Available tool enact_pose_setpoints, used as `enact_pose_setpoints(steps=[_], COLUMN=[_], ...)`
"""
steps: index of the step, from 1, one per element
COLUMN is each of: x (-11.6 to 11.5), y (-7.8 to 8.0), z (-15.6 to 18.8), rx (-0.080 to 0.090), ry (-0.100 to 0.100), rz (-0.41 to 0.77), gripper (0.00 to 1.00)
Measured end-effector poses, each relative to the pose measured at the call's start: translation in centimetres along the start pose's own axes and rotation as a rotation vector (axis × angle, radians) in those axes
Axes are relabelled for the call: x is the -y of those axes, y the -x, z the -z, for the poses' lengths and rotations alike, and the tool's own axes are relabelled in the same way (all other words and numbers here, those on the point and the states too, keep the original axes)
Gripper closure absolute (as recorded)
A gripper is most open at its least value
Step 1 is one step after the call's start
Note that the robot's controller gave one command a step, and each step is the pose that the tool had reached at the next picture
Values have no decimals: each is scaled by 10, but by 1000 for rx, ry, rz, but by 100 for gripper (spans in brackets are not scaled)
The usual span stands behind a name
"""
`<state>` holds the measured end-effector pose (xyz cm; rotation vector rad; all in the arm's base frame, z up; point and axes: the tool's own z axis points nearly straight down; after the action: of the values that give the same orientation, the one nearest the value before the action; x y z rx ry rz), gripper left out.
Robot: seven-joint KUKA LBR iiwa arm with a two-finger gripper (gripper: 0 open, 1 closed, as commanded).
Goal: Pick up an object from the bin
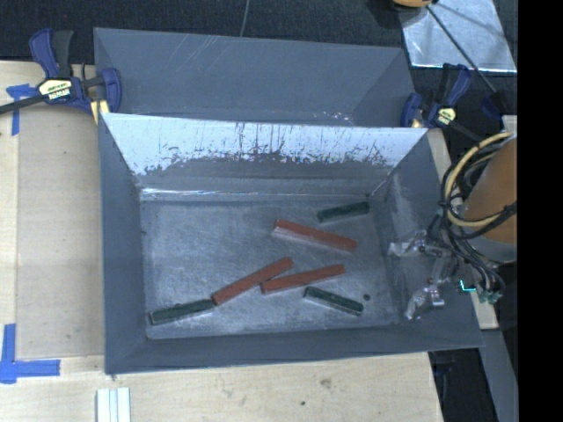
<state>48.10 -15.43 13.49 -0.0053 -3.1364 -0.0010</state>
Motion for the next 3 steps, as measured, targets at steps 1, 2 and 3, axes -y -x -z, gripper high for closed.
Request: enact_pose_setpoints(steps=[1, 2, 3], x=[-1, -64, -64], y=[2, 39, 36], z=[4, -57, -59], rx=[8, 35, 26], ry=[-2, -7, -5], rz=[3, 154, 154], gripper=[0, 100, 0])
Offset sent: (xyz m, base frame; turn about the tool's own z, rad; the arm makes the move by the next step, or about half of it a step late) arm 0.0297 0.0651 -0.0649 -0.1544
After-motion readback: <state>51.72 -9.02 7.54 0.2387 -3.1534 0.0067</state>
